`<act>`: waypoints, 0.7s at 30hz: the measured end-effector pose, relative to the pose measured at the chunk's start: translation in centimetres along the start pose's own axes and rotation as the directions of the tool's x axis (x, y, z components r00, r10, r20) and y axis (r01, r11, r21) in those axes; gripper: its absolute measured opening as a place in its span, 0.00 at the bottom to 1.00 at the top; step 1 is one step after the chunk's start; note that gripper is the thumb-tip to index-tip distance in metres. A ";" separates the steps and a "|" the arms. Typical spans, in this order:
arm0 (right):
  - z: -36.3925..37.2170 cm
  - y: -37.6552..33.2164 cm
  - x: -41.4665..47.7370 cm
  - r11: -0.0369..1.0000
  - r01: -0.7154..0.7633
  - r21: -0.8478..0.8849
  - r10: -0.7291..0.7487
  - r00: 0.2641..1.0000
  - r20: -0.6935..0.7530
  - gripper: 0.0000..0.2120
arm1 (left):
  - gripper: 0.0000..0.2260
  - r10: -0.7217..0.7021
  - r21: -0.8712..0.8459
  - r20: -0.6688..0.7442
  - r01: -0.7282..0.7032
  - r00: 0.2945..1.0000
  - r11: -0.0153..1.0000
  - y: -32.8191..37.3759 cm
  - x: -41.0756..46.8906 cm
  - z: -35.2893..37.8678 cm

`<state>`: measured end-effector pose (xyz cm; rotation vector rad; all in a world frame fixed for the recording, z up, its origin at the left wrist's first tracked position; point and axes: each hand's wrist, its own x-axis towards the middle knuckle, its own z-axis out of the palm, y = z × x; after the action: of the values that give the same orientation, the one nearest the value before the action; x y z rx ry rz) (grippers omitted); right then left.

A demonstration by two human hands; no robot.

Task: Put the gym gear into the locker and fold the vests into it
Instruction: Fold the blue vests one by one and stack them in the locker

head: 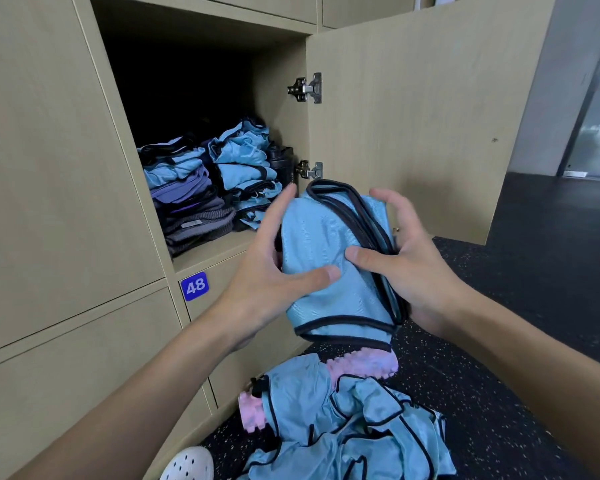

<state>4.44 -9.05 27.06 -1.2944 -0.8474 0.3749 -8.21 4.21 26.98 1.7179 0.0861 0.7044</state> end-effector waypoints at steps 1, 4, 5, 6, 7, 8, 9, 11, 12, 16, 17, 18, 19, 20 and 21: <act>0.0 0.0 0.0 1.000 0.012 -0.016 -0.012 1.000 0.011 0.30 | 0.42 0.001 0.021 0.019 -0.002 1.000 1.000 0.1 0.0 -0.1; -0.1 -0.1 -0.1 0.996 0.043 -0.072 -0.039 0.998 0.055 0.25 | 0.39 -0.025 0.038 0.031 0.024 0.999 0.999 0.3 0.1 -0.6; -0.2 -0.3 -0.1 0.996 0.035 -0.079 -0.029 0.996 0.080 0.26 | 0.38 -0.038 0.038 0.020 0.037 0.999 0.999 0.4 0.2 -0.8; -0.4 -0.5 -0.1 0.997 0.015 -0.079 -0.006 0.994 0.112 0.30 | 0.37 -0.052 0.034 0.004 0.051 0.999 0.998 0.5 0.2 -1.0; -0.6 -0.8 -0.1 0.997 -0.014 -0.075 0.026 0.987 0.160 0.36 | 0.35 -0.065 0.024 -0.009 0.065 0.998 0.998 0.5 0.3 -1.1; -0.7 -1.1 -0.2 0.996 -0.040 -0.080 0.058 0.972 0.227 0.41 | 0.34 -0.079 0.012 -0.022 0.079 0.997 0.997 0.6 0.3 -1.2; -0.8 -1.3 -0.3 0.993 -0.049 -0.104 0.078 0.949 0.304 0.42 | 0.34 -0.094 -0.001 -0.031 0.094 0.995 0.996 0.7 0.4 -1.2; -0.9 -1.8 -0.4 0.984 -0.024 -0.177 0.099 0.897 0.431 0.39 | 0.34 -0.118 -0.011 -0.040 0.118 0.992 0.993 1.0 0.4 -1.2; -0.9 -2.0 -0.4 0.974 -0.008 -0.225 0.112 0.883 0.456 0.38 | 0.35 -0.128 -0.017 -0.047 0.128 0.991 0.992 1.1 0.4 -1.2; -0.7 -1.6 -0.1 0.884 0.087 -0.459 0.092 0.931 0.353 0.28 | 0.38 -0.154 0.010 -0.050 0.155 0.987 0.988 1.3 0.6 -1.9; -0.6 -1.5 0.0 0.862 0.089 -0.500 0.074 0.951 0.299 0.23 | 0.40 -0.162 0.062 -0.028 0.164 0.986 0.985 1.3 0.5 -2.1; -0.7 -1.3 0.1 0.849 0.089 -0.520 0.057 0.964 0.258 0.18 | 0.43 -0.164 0.139 0.000 0.162 0.986 0.977 1.3 0.5 -2.3; -0.8 -1.2 0.2 0.848 0.085 -0.523 0.048 0.971 0.235 0.15 | 0.44 -0.157 0.229 0.020 0.148 0.987 0.962 1.3 0.4 -2.4; -0.9 -1.1 0.3 0.852 0.081 -0.517 0.044 0.973 0.226 0.13 | 0.43 -0.144 0.316 0.023 0.130 0.989 0.940 1.3 0.5 -2.6; -1.0 -1.1 0.2 0.855 0.085 -0.511 0.039 0.973 0.227 0.12 | 0.42 -0.128 0.397 0.012 0.112 0.992 0.911 1.2 0.5 -2.7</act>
<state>5.08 -9.87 28.11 -1.7623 -1.2161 0.2869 -9.53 6.45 28.54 2.0928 0.3254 0.5885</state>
